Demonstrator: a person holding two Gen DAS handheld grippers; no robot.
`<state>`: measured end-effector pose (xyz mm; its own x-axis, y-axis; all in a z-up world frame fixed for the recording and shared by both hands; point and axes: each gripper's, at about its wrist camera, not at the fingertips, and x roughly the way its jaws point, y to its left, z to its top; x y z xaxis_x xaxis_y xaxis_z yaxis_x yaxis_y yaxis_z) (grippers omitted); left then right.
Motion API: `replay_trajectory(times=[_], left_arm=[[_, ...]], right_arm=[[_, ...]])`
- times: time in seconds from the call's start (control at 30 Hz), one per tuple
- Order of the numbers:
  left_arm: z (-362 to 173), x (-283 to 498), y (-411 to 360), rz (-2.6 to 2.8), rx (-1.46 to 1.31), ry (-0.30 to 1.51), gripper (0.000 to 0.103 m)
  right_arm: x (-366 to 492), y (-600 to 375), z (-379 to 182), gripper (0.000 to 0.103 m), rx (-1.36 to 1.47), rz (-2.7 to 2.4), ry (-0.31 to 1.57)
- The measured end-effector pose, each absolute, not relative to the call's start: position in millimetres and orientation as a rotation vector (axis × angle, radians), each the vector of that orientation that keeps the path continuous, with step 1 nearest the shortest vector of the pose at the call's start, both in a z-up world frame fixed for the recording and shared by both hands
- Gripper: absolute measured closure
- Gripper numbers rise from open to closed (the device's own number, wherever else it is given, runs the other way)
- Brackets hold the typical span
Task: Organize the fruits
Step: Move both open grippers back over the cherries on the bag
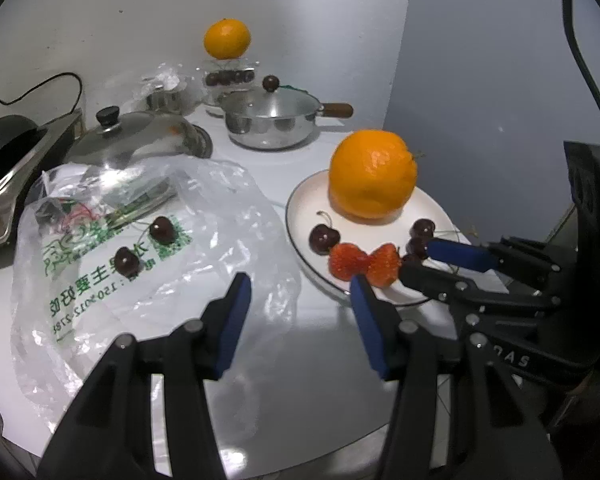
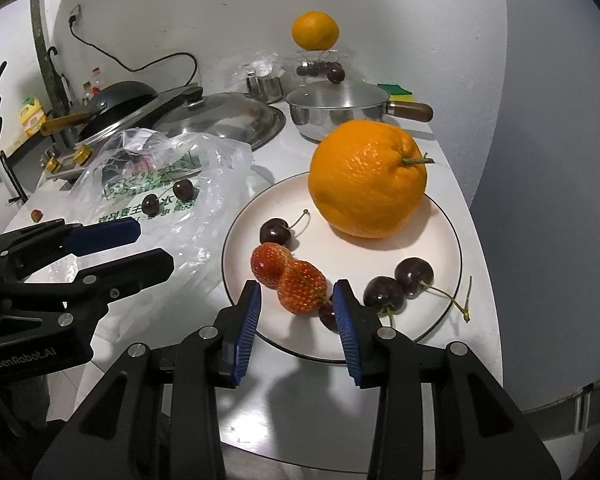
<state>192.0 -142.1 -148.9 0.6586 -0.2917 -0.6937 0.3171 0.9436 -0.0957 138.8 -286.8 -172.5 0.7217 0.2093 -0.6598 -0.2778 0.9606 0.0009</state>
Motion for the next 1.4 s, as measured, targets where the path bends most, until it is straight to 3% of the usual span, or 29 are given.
replay_trajectory(times=[1.0,1.13,1.4], left_arm=[[-141,196,-86,-0.271,-0.021,0.751,0.049],[-142,198,-77,-0.260,-0.039,0.748,0.035],[-144,207,-56,-0.220,-0.058,0.752,0.034]], right_arm=[[150,-234,-161,0.063,-0.159,0.315,0.692],[156,-225,-159,0.063,-0.165,0.325,0.688],[170,-204,-159,0.063,-0.179,0.354,0.689]])
